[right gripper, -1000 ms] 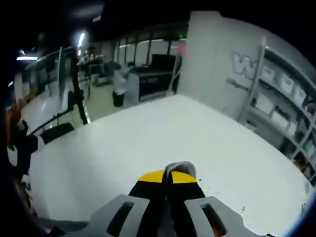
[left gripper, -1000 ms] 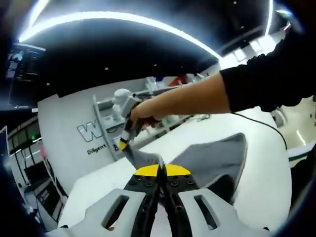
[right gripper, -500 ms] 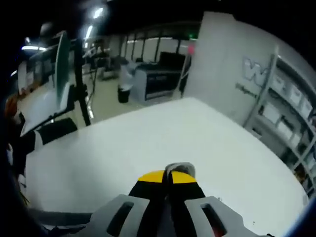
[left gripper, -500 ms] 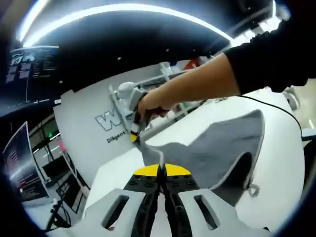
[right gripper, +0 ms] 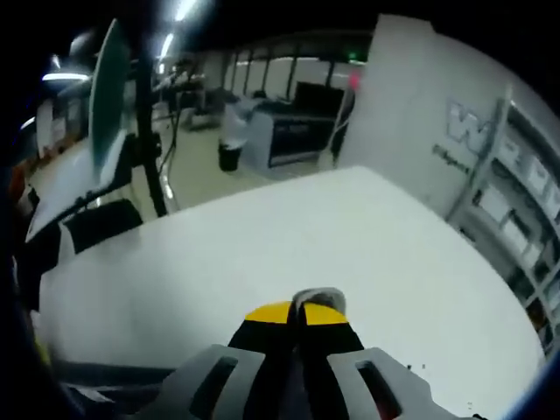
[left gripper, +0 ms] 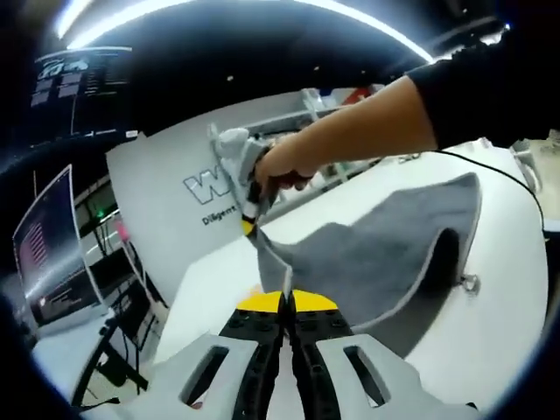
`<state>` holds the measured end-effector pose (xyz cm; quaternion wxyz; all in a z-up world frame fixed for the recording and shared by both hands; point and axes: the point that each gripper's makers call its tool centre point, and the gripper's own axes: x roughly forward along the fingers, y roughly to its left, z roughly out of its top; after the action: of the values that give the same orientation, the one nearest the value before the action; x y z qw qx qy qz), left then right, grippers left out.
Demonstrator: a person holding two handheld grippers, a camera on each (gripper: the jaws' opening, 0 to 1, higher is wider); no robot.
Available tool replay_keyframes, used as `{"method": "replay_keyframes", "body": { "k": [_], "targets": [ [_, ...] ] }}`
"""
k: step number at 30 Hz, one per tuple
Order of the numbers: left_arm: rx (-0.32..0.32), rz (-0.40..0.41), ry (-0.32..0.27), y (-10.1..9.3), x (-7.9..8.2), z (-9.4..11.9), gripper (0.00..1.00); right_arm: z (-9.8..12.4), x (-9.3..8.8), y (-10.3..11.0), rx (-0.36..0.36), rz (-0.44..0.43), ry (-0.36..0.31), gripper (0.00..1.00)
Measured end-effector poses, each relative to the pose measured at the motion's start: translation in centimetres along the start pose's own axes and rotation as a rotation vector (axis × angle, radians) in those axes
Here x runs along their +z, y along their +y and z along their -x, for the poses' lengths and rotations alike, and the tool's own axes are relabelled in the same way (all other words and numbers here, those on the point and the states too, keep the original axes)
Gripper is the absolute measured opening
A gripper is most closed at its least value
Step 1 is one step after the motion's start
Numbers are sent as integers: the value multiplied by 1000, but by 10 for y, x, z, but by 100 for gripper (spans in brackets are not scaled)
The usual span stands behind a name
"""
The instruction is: Open the folded towel by lifting each exposed corner and separating the folded layers until the towel lies flat within the target outline without major curled edges
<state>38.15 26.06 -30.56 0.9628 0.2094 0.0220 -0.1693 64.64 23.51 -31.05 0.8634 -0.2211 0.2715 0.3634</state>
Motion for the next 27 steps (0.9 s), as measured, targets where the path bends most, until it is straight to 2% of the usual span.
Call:
{"method": "replay_keyframes", "body": {
  "k": [11,16,27],
  "targets": [
    [21,32,16,14,-18,10,1,-28,19,23,28,41,9,0],
    [67,61,36,38,-33,18,1,-43,32,30,43,32,11,0],
    [128,82,104,64,-66,35,1,-72,62,78,99,125,-5,0]
  ]
}}
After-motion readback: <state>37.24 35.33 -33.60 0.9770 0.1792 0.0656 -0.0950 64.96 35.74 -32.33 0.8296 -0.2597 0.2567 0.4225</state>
